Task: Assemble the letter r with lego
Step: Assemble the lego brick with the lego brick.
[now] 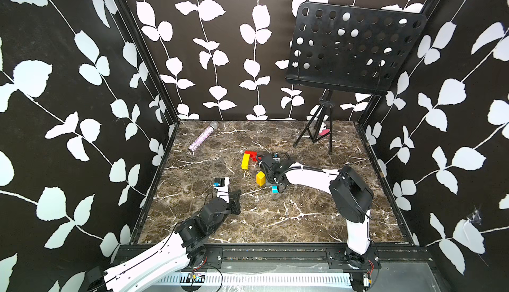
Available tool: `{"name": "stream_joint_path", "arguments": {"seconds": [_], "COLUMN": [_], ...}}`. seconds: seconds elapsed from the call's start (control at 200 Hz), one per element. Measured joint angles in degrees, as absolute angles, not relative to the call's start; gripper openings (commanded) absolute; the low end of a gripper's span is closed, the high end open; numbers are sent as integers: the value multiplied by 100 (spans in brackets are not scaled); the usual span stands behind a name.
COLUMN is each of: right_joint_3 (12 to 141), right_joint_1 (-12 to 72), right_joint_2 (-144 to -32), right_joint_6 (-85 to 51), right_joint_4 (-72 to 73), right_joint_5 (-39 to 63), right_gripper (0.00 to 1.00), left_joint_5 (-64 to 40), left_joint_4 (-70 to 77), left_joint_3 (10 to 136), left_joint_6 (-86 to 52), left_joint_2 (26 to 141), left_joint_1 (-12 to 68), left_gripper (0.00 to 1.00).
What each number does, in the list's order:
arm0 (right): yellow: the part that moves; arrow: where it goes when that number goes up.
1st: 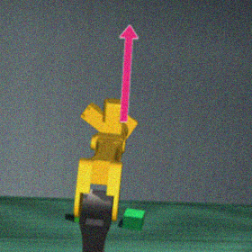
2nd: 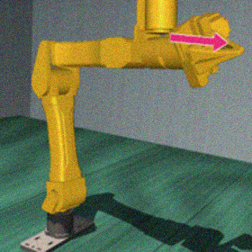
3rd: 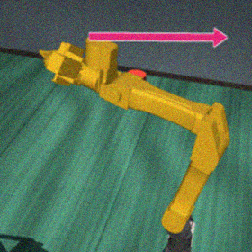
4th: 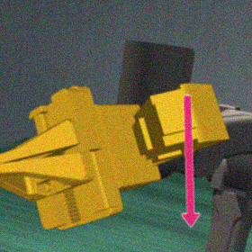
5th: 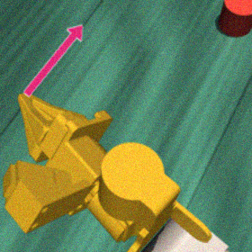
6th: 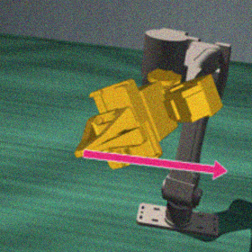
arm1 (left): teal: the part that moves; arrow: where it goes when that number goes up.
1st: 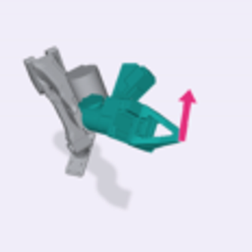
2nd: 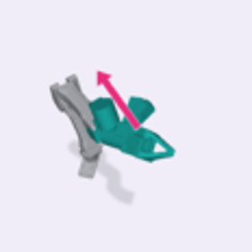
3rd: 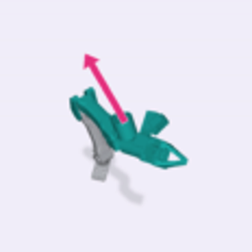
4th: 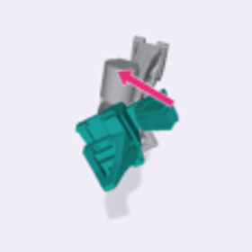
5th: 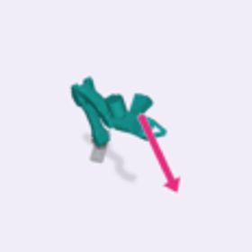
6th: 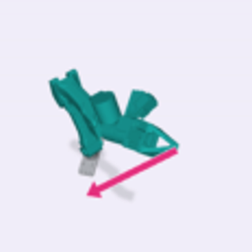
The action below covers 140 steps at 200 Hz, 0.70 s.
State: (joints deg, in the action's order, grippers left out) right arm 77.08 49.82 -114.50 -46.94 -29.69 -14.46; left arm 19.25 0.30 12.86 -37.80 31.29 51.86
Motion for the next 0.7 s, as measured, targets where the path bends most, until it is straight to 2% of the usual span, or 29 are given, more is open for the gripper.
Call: {"name": "stream_joint_path", "arguments": {"seconds": [0.375, 0.7], "right_joint_3": [7542, 6812], "right_joint_1": [4984, 4801], "right_joint_2": [-11338, -10575], "right_joint_6": [-4654, -4278], "right_joint_4": [-2788, -2502], "right_joint_5": [-1428, -967], "right_gripper": [0, 0], "left_joint_5": [1933, 2064], "left_joint_4": [-3, -231], "left_joint_3": [1286, 1402], "left_joint_6": [-3795, -3760], "left_joint_2": [3129, 3138], "left_joint_1": [5186, 5186], "left_gripper": [0, 1]}}
